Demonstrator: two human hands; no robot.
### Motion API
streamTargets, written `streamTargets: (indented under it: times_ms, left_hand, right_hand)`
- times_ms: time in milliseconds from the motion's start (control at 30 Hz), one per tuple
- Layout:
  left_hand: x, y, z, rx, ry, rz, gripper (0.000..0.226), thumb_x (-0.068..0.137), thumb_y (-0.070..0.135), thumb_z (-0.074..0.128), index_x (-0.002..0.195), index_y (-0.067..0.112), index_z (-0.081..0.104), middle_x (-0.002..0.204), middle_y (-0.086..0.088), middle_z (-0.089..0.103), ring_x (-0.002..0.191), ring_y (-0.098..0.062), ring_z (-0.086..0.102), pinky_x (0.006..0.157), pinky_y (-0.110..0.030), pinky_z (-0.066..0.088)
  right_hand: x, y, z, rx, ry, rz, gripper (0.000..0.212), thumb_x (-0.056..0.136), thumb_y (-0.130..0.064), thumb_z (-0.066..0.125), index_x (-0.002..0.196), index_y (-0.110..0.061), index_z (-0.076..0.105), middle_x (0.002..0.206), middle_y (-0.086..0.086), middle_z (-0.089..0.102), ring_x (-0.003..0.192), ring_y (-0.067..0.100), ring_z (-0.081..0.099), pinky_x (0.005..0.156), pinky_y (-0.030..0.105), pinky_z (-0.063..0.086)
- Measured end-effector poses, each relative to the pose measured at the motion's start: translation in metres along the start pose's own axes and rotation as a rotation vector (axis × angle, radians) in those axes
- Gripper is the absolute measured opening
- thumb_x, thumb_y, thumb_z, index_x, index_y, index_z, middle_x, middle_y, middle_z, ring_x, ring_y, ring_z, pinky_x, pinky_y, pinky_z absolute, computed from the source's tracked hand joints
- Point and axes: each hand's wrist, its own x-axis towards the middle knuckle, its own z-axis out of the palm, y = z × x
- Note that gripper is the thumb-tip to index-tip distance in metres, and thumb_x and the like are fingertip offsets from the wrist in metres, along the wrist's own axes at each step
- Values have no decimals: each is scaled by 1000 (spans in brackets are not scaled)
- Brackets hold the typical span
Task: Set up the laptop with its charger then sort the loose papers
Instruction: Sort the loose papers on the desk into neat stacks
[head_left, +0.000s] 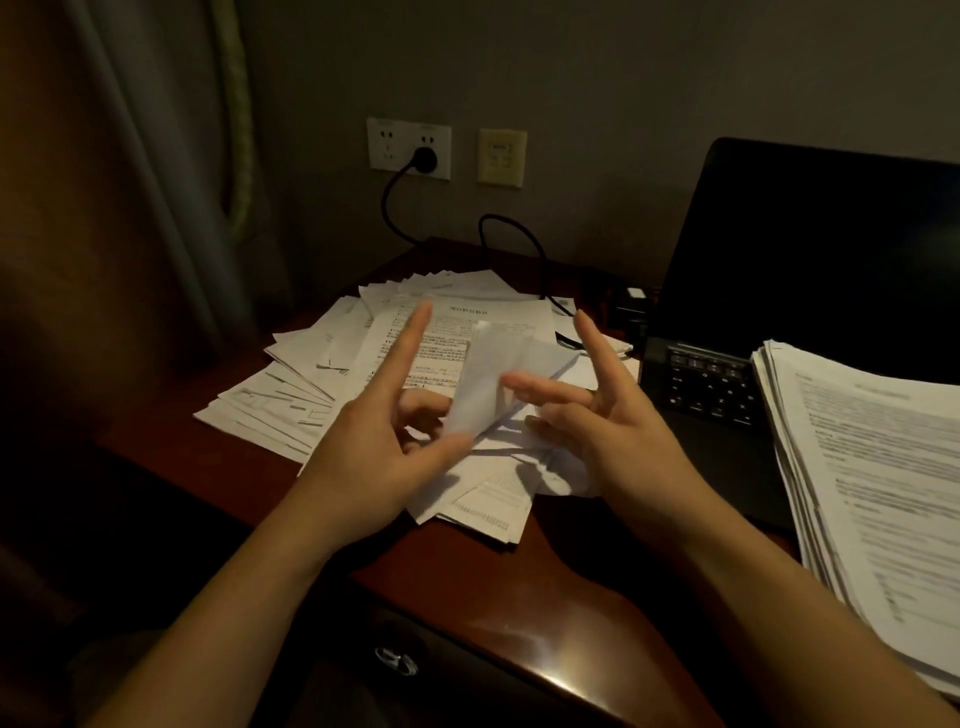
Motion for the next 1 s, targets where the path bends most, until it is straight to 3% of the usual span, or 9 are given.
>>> streamTargets:
  times_ms: [167, 400, 500, 600, 700, 767, 867, 933, 1000]
  left_hand:
    - [5, -3, -6, -147, 179, -145, 36, 92, 17, 68, 109, 47, 60, 80, 36, 67, 80, 12, 65, 60, -10, 52]
    - [-10, 2, -21, -360, 65, -200, 18, 86, 6, 68, 92, 20, 78, 90, 6, 77, 84, -7, 72, 65, -19, 58]
    - [-14, 3, -32, -329, -74, -182, 24, 83, -2, 71, 76, 19, 79, 82, 0, 74, 78, -9, 71, 63, -18, 56]
    - [-14, -3, -47, -360, -252, -153, 6, 63, 21, 79, 68, 21, 76, 78, -2, 69, 78, -16, 68, 66, -21, 55]
    - [-14, -15, -56, -468, -397, -194, 44, 53, 40, 88, 83, 11, 76, 89, -8, 69, 84, -23, 67, 68, -26, 56]
    - [-13, -16, -55, -577, -390, -204, 61, 58, 55, 86, 96, 8, 74, 94, -12, 68, 85, -26, 67, 69, -33, 57]
    - [-6, -9, -43, -553, -183, -231, 43, 86, 51, 68, 101, 11, 74, 99, -15, 69, 91, -30, 66, 76, -39, 58]
    - [6, -5, -33, -346, -1, -272, 21, 96, 33, 60, 106, 20, 74, 105, -5, 72, 98, -22, 67, 81, -31, 57]
    - [19, -2, -27, -117, 117, -275, 25, 98, 30, 60, 121, 37, 66, 117, 10, 67, 103, -7, 64, 81, -25, 54]
  right_hand:
    - [9, 6, -6, 8, 198, 69, 70, 99, -13, 59, 155, -41, 26, 105, -4, 75, 101, 10, 72, 100, 39, 55]
    - [13, 5, -9, 279, 263, 212, 71, 91, -52, 60, 153, -42, 28, 109, 13, 74, 97, 25, 75, 92, 46, 59]
    - [9, 1, -10, 313, 249, 241, 80, 89, -39, 70, 153, -45, 23, 120, 16, 67, 88, 31, 76, 83, 54, 60]
    - [3, 1, -10, 164, 232, 260, 93, 87, -18, 76, 155, -45, 19, 144, 8, 48, 97, 30, 73, 79, 53, 61]
    - [0, 3, -9, -149, 229, 124, 104, 84, -15, 78, 157, -46, 10, 163, -9, 24, 135, 21, 48, 95, 37, 53]
    - [-2, -1, -7, -177, 204, 23, 105, 86, -12, 77, 154, -53, 8, 163, -10, 24, 136, 17, 47, 100, 37, 52]
    - [-4, -7, -7, -178, 171, -100, 104, 89, -10, 73, 150, -61, 5, 150, -30, 32, 121, 6, 60, 93, 39, 58]
    - [-4, -8, -10, -173, 132, -170, 102, 91, -10, 70, 152, -58, 4, 126, -60, 30, 110, -20, 55, 83, 22, 59]
    - [-5, -8, -16, -131, 89, -211, 100, 92, -5, 66, 153, -56, 6, 122, -62, 26, 102, -36, 44, 73, 10, 54]
